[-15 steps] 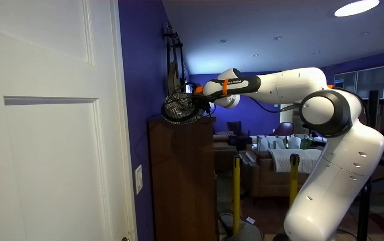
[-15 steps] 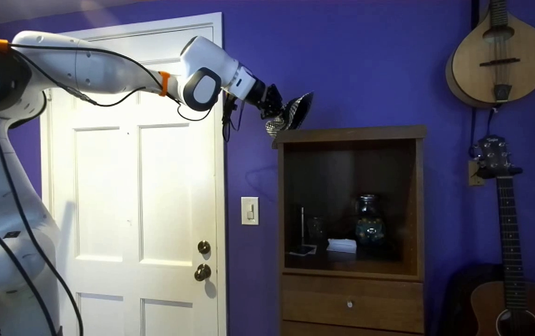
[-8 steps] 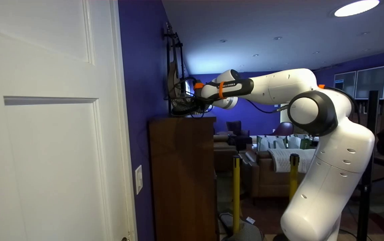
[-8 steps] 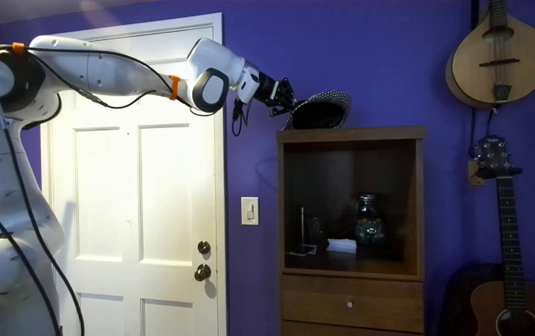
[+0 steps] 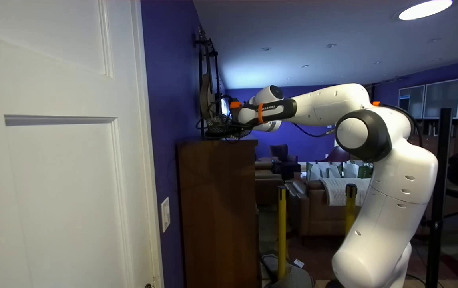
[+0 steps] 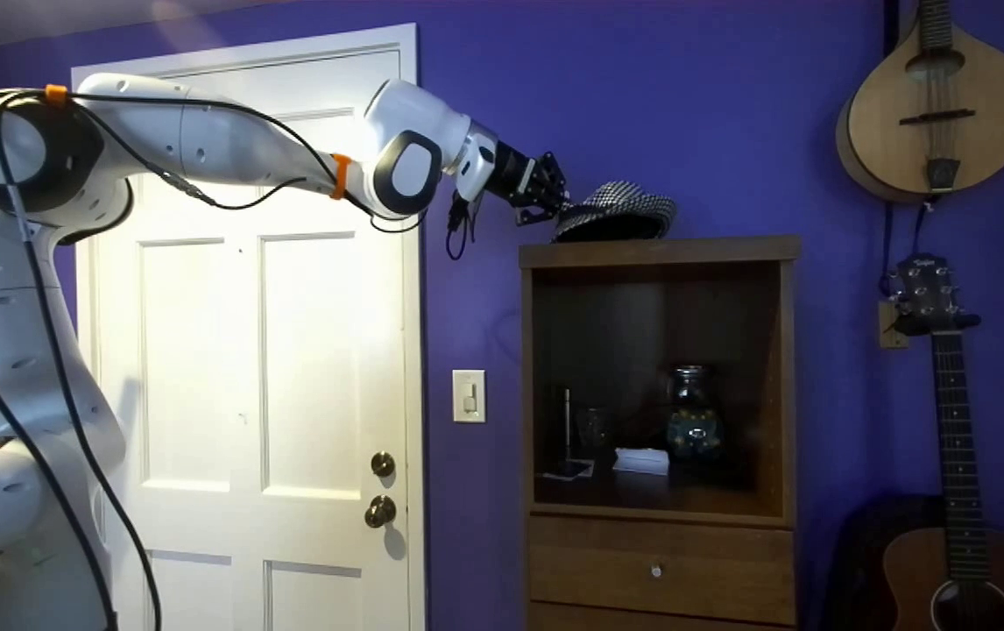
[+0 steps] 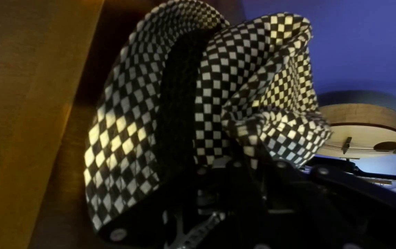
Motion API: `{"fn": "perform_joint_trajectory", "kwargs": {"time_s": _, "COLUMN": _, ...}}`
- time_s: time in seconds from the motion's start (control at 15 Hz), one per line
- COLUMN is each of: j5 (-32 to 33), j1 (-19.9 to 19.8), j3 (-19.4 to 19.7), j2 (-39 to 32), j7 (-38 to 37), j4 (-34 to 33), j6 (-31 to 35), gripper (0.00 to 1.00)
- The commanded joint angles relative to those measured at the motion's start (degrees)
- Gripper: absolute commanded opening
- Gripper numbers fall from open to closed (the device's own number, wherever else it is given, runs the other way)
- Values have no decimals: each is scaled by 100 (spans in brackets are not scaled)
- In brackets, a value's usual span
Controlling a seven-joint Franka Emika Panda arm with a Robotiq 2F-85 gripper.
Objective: Pick up the hat from the door and put it on top of the brown chest of drawers
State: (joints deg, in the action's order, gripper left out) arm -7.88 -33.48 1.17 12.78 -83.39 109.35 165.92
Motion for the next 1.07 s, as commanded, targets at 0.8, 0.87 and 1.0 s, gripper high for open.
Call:
{"fn": "perform_joint_trajectory", "kwargs": {"time_s": 0.8, "j5": 60, "j1": 1366, "j3": 659, "j2": 340, "j7": 1400, "j4": -1124, "j6": -2000, "gripper": 100}}
{"fn": "perform_joint_trajectory", "kwargs": {"time_s": 0.87, "j5": 144, "j1": 1432, "j3": 671, "j2": 364, "j7": 1585, "j4": -1202, "j6": -2241, "gripper": 100}}
{"fn": "perform_joint_trajectory", "kwargs": {"time_s": 1.0, "j5": 454, "j1": 1495, "j3": 611, "j2": 429, "j7": 1946, "j4": -1302, "j6": -2624, "gripper": 100}}
